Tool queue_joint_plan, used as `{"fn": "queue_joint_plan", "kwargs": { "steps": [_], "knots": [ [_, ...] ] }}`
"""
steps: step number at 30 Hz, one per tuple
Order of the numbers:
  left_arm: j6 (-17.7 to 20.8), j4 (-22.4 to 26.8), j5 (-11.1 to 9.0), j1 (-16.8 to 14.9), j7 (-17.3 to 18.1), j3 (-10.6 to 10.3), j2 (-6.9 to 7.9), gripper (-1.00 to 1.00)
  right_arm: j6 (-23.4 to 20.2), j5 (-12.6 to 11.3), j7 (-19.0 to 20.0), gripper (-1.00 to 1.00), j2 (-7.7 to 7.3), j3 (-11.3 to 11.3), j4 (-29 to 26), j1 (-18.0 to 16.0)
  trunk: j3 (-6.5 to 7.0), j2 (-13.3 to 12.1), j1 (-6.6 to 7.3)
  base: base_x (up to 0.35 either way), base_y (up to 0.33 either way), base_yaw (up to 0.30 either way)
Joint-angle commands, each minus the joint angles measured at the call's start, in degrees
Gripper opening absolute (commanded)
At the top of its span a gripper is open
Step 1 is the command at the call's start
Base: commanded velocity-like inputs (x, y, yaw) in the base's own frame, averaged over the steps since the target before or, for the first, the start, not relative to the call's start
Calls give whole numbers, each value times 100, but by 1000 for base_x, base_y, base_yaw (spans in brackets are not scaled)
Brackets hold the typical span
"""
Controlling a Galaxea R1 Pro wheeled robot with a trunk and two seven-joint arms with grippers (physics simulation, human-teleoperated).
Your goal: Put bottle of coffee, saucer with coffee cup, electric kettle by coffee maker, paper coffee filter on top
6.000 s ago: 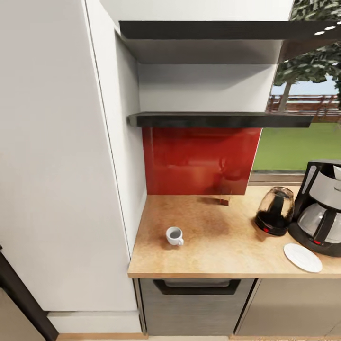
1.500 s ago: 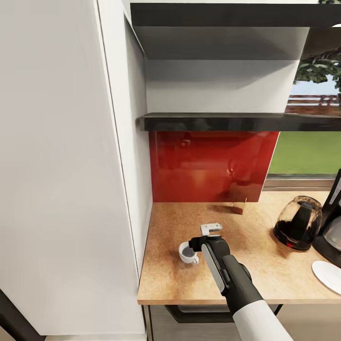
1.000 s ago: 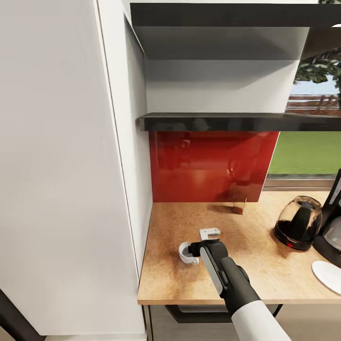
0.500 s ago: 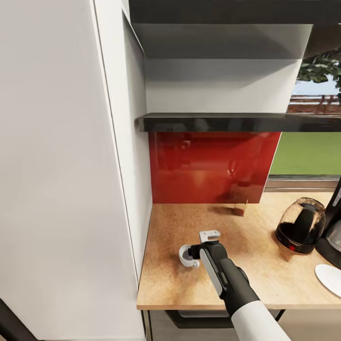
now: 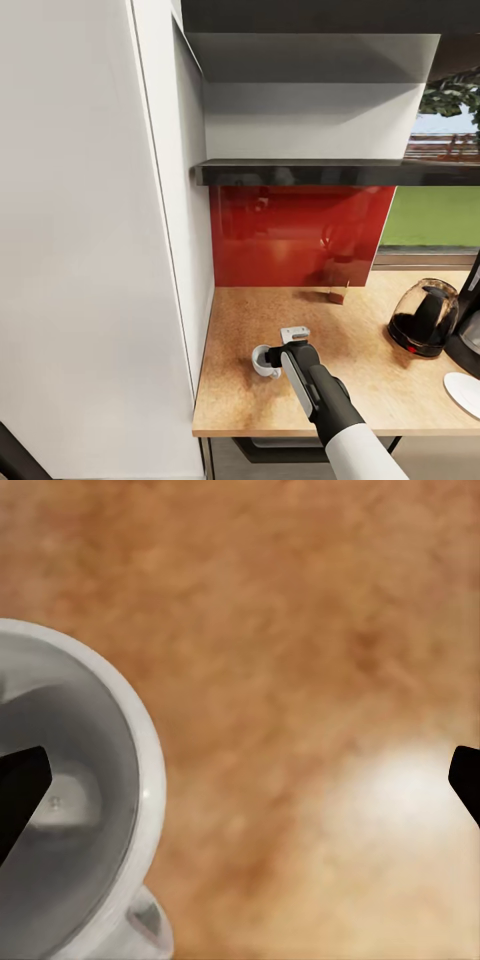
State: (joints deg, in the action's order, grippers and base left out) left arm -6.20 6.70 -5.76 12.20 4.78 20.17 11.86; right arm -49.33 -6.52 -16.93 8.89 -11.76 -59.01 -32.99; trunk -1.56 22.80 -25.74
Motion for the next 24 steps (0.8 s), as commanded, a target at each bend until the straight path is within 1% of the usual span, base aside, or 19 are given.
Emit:
{"fn": "queue_joint_plan", "kwargs": {
  "steps": [1,6,9,17,18,24],
  "knots": [
    [-2,6,-61,2,31,-5,1,100,-15,-60,-56,100,-1,-11,-4,-6,-12,12,-4,0,0,0],
    [-4,6,-58,2,31,-6,1,100,-15,-60,-56,100,-1,-11,7,-6,-12,12,-4,0,0,0],
    [-4,-3,-57,2,31,-11,-6,100,-15,-65,-56,100,-1,-18,170,-6,-12,12,-4,0,0,0],
    [-4,-22,-57,2,31,-10,-2,100,-15,-69,-56,100,-1,-20,229,-6,-12,12,-4,0,0,0],
    [-4,-24,-57,2,31,-12,-2,100,-15,-69,-56,-100,-1,-20,226,-6,-12,12,-4,0,0,0],
    [-4,-28,-59,2,31,-13,-1,100,-15,-69,-56,-100,-1,-20,204,-6,-12,12,-4,0,0,0]
  ]
}}
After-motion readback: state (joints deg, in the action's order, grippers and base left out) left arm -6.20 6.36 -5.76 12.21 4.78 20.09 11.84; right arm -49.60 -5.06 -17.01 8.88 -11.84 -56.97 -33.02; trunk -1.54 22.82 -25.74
